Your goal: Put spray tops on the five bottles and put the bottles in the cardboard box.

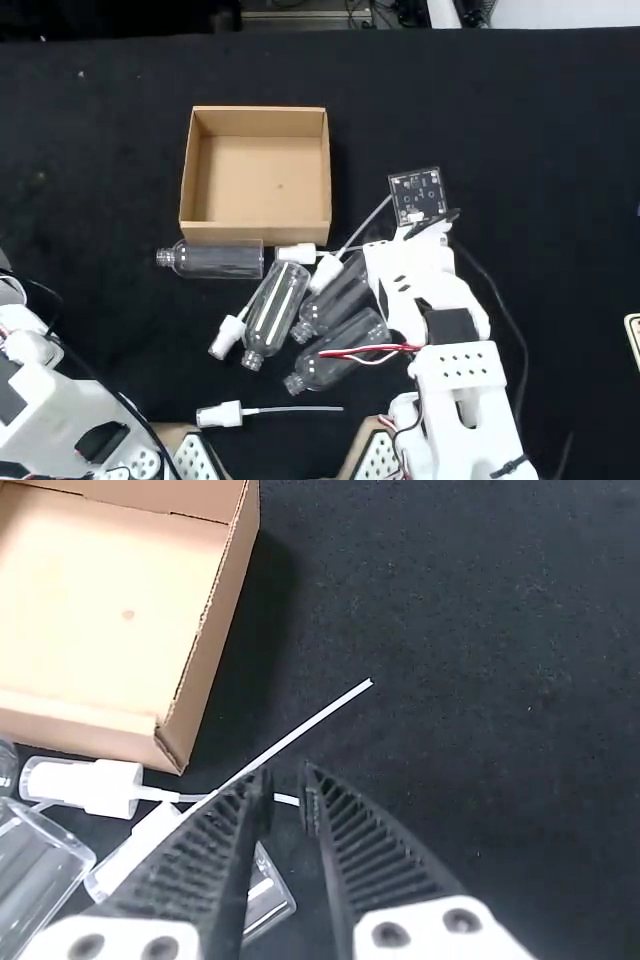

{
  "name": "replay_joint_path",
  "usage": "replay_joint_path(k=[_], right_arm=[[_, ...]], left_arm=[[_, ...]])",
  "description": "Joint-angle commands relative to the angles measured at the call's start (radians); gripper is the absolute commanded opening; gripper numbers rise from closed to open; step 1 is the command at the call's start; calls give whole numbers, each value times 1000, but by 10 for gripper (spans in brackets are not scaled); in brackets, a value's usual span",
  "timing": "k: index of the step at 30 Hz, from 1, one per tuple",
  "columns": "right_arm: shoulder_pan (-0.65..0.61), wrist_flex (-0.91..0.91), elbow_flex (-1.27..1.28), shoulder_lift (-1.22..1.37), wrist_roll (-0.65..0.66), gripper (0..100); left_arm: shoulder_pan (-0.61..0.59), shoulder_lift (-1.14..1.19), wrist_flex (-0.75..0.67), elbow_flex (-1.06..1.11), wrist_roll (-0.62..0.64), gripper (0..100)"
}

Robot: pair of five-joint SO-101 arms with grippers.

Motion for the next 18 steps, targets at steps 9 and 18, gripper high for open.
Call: replay_joint_path(k=[9,18], right_arm=[[9,-31,-4,-1,9,22],[9,-31,-4,-1,9,22]], left_arm=[[5,-51,3,-13,-81,272],[10,-52,-3,-13,-84,266]])
